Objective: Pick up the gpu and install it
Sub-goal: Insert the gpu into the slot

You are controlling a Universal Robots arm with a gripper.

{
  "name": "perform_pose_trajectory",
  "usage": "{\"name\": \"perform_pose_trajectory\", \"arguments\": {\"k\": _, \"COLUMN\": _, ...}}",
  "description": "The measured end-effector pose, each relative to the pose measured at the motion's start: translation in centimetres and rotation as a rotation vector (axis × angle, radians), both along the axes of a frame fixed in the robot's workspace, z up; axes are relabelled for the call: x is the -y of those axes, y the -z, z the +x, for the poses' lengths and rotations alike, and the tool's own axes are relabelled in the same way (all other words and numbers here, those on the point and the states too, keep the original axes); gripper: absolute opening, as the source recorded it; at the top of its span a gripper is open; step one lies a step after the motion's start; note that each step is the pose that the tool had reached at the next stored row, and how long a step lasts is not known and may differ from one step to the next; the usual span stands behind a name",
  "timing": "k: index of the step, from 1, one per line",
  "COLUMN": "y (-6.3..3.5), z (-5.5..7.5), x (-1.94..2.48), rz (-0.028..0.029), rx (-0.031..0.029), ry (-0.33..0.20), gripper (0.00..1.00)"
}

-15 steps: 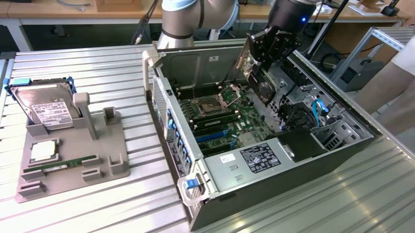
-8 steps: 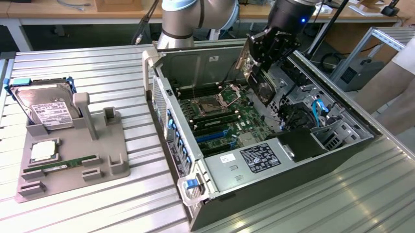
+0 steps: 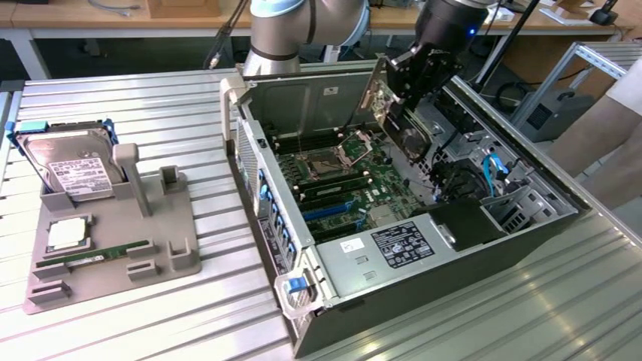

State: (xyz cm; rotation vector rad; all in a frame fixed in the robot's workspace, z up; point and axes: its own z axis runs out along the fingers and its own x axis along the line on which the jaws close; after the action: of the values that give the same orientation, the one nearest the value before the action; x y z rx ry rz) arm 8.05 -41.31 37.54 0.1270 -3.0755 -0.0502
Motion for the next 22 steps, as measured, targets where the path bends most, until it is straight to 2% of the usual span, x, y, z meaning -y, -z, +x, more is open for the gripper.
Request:
{"name": "perform_pose_trajectory", "arguments": {"k": 2, "y": 0.00, "z": 0.00, "x": 0.00, "rz": 0.0001, "rx": 0.0000, "ry": -0.029, "gripper": 0.27}}
{"name": "perform_pose_trajectory", "arguments": {"k": 8, "y": 0.02, "z": 0.00, "x": 0.00, "rz": -0.0005, "rx": 0.0000, "ry": -0.162, "gripper": 0.27}}
{"name": "perform_pose_trajectory", "arguments": {"k": 14, "y": 0.03, "z": 0.00, "x": 0.00, "rz": -0.0048, "rx": -0.0004, "ry": -0.291, "gripper": 0.27}}
{"name": "perform_pose_trajectory", "arguments": {"k": 22, "y": 0.04, "z": 0.00, "x": 0.00, "rz": -0.0111, "rx": -0.0010, "ry": -0.424, "gripper": 0.27}}
